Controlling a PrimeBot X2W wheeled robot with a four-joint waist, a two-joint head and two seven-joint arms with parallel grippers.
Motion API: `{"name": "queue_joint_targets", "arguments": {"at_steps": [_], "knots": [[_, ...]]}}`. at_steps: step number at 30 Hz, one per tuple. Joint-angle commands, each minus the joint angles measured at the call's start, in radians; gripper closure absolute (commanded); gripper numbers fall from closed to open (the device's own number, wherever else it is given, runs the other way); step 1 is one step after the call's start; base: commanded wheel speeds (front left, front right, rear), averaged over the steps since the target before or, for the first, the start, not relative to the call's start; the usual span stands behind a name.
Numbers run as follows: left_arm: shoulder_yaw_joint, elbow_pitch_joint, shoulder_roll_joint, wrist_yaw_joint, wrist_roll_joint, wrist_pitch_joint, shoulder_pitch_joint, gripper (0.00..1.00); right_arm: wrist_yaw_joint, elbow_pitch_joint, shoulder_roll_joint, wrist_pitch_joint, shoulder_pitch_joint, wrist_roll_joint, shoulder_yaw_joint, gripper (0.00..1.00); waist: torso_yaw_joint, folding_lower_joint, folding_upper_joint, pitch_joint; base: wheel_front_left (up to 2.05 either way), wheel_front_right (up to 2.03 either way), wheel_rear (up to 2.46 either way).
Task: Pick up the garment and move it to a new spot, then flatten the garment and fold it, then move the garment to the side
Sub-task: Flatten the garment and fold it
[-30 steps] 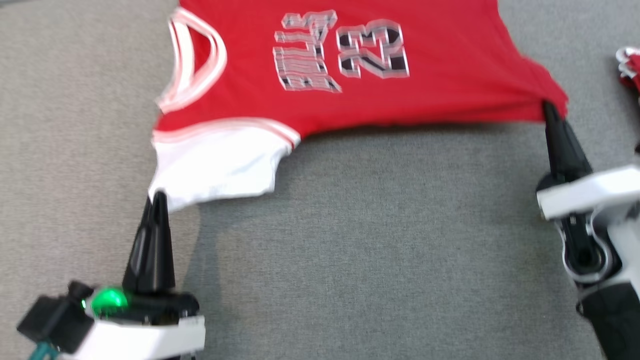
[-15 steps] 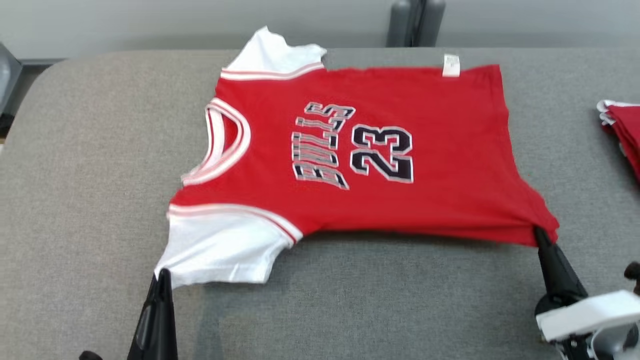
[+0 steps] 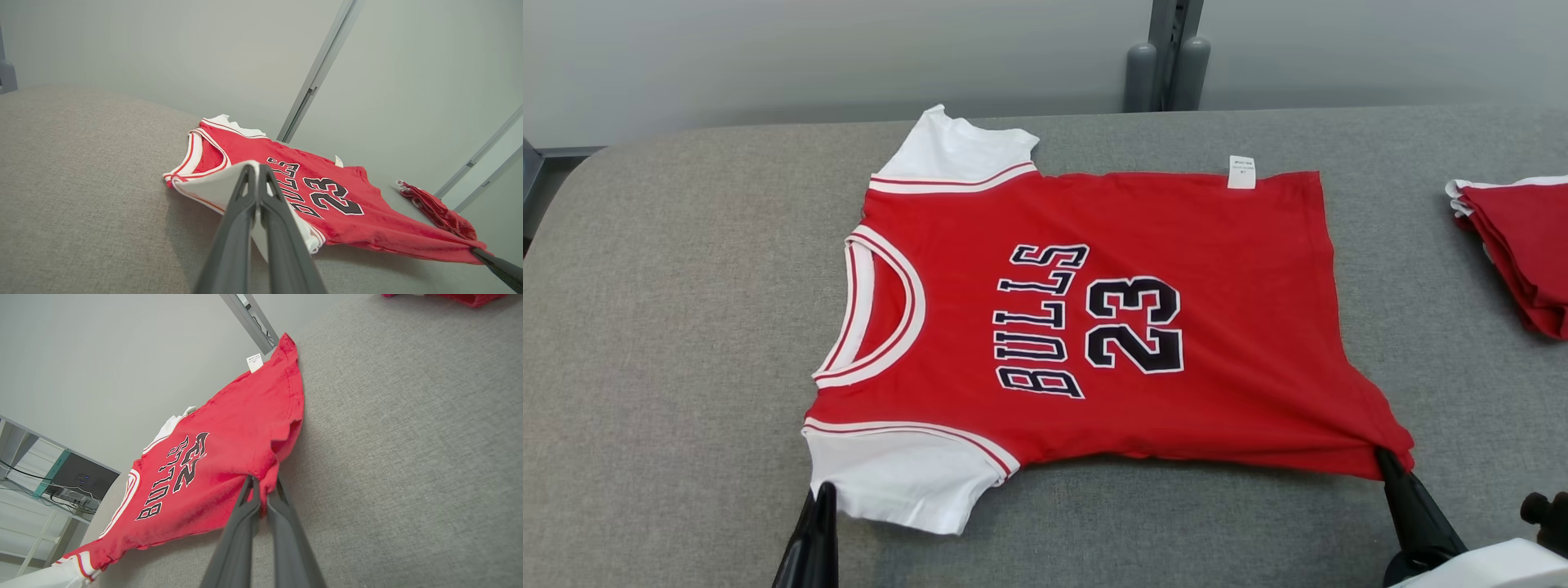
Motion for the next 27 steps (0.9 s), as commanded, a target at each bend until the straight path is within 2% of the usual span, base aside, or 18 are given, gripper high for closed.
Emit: {"name": "queue_joint_targets", "arguments": {"at_steps": [1,13,22,27], "knots": [[0.004,0.004,0.003,-0.002,-0.007,-0.004,-0.030,1.00,0.000,0.013,-0.001,-0.001,-0.010,-0.006,-0.005,1.00,-0.001,0.0001,0.0000,-0.003,0.00,0.00,0.00],[0.015,0.023,0.003,0.003,-0.040,-0.004,-0.106,1.00,0.000,0.204,0.007,-0.058,-0.075,-0.021,0.016,1.00,0.009,0.0001,0.0000,-0.024,0.00,0.00,0.00],[0.019,0.016,0.003,0.015,-0.041,-0.004,-0.073,1.00,0.000,0.266,0.006,-0.068,-0.090,-0.021,0.044,1.00,0.024,0.0001,0.0000,-0.018,0.00,0.00,0.00],[-0.002,0.026,0.003,0.003,-0.038,-0.004,-0.109,1.00,0.000,0.279,0.006,-0.067,-0.100,-0.010,0.054,1.00,0.025,0.0001,0.0000,-0.015,0.00,0.00,0.00]]}}
